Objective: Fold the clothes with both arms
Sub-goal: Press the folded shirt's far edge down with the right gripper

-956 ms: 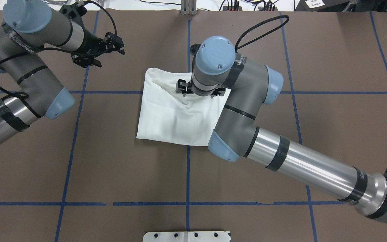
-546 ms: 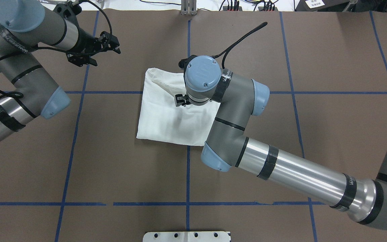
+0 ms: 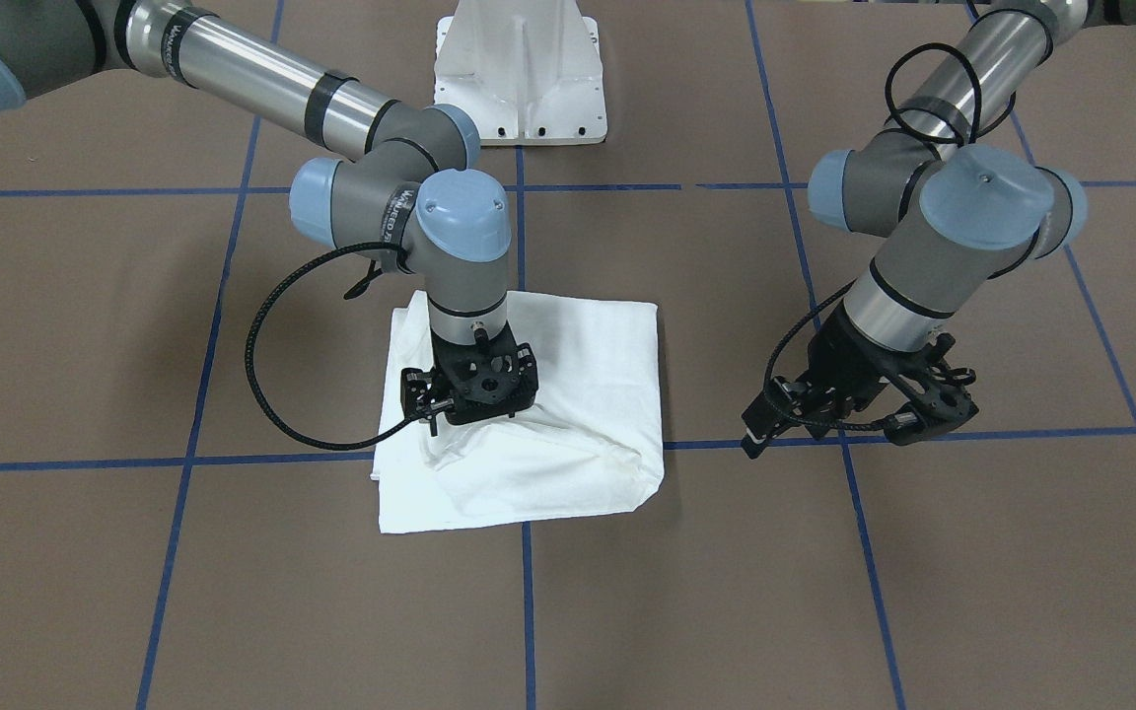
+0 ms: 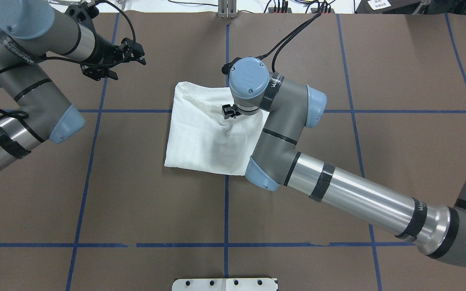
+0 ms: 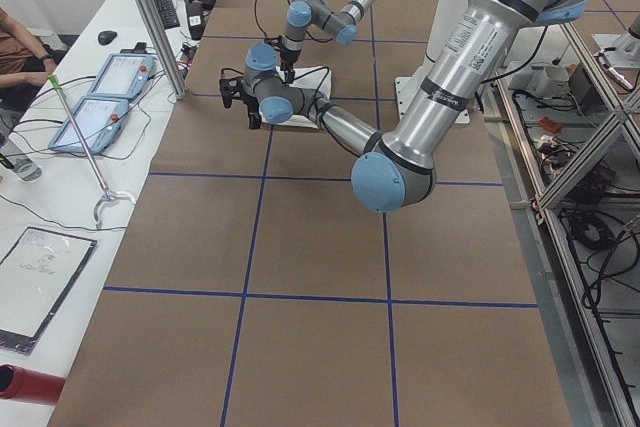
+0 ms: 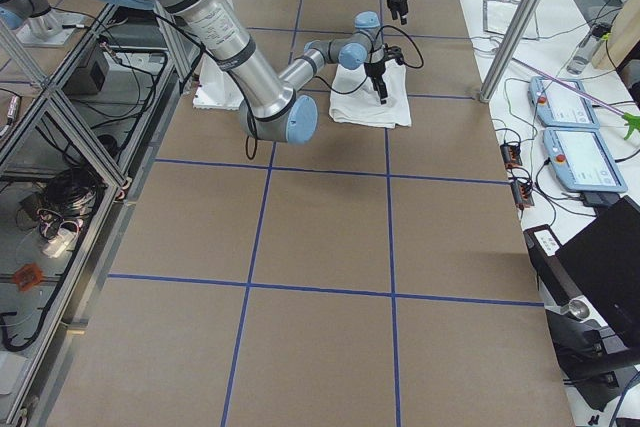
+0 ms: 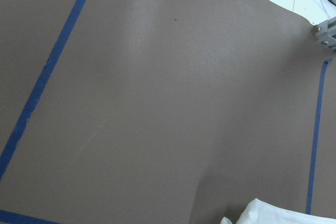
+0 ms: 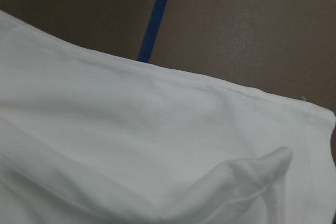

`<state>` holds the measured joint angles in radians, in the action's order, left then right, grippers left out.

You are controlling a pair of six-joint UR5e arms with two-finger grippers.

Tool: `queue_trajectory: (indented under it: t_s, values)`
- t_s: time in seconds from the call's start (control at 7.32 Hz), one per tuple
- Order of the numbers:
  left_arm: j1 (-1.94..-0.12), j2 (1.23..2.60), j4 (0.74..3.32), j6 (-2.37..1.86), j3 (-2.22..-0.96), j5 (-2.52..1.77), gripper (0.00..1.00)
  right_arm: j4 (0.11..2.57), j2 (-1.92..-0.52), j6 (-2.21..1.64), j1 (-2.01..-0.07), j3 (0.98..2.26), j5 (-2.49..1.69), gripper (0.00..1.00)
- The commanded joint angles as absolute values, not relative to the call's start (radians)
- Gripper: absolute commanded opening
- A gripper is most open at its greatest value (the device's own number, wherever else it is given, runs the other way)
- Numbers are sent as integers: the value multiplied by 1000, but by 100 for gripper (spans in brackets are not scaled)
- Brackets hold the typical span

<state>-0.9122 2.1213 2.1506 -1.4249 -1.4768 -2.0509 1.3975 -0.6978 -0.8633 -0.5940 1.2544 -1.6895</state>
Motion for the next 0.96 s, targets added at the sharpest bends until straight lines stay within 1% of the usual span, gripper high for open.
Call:
queue_trajectory:
  t_s: [0.0, 0.14, 0.41, 0.82]
  values:
    - [-910, 2121, 2152, -1428, -1476, -2049, 100, 1393, -695, -845, -626, 1207, -1693, 100]
    - [-910, 2120, 2155, -1430, -1474, -2049, 100, 1390, -689, -845, -632, 1201, -1697, 100]
    - [-908, 2120, 2160, -1428, -1471, -2049, 100, 1318, -652, -851, -643, 1111, -1695, 100]
    - [-908, 2123, 2161, -1420, -1471, -2048, 100, 1319, -650, -848, -667, 1112, -1703, 100]
